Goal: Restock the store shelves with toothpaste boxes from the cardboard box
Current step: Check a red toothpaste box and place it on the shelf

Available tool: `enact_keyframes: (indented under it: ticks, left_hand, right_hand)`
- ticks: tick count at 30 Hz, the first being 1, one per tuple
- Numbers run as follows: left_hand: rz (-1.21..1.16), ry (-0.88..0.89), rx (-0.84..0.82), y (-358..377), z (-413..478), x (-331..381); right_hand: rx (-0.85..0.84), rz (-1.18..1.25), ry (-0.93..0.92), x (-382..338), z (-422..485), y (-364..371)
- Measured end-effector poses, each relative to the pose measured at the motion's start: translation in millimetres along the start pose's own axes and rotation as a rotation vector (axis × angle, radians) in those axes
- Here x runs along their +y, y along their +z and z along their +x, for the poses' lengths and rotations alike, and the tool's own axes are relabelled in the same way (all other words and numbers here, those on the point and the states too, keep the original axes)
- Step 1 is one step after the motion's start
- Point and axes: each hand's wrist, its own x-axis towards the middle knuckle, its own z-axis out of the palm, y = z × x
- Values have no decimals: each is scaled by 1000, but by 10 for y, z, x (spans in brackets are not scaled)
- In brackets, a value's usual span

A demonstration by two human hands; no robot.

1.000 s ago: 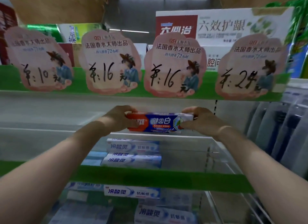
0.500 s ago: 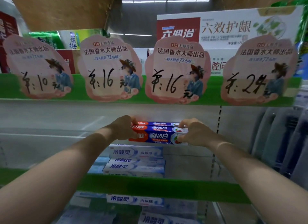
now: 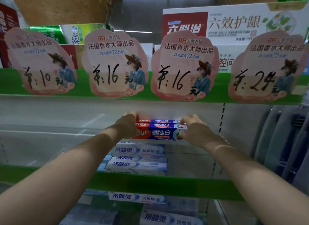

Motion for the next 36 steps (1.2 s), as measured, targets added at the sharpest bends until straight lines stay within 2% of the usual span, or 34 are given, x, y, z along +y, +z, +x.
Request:
enact_keyframes:
  ticks: [6,11,14,22,26,31,36]
  left_hand:
    - [36,4,-12,7,-23,0]
    - [404,179,187,62,-107,187]
    - [460,276,199,96,-114,291]
    - [551,256,275,202,-105,354]
    - [516,215,230,180,-100,348]
    - [471,180,229,194,-129,279]
    - [466,76,165,112,-186,413]
  right_hand:
    - [-6,-132,-7,-36,39,-15]
    - [106,-275,-174,-120,6,-5]
    - [127,-275,-274,-262,6,12]
    - [115,-361,-286,-313,46,54]
    - [105,-299,-265,-293,35,-25]
    - [97,-332,-236,-256,-2,-4]
    - [96,-277,-228,-479,-45,-33]
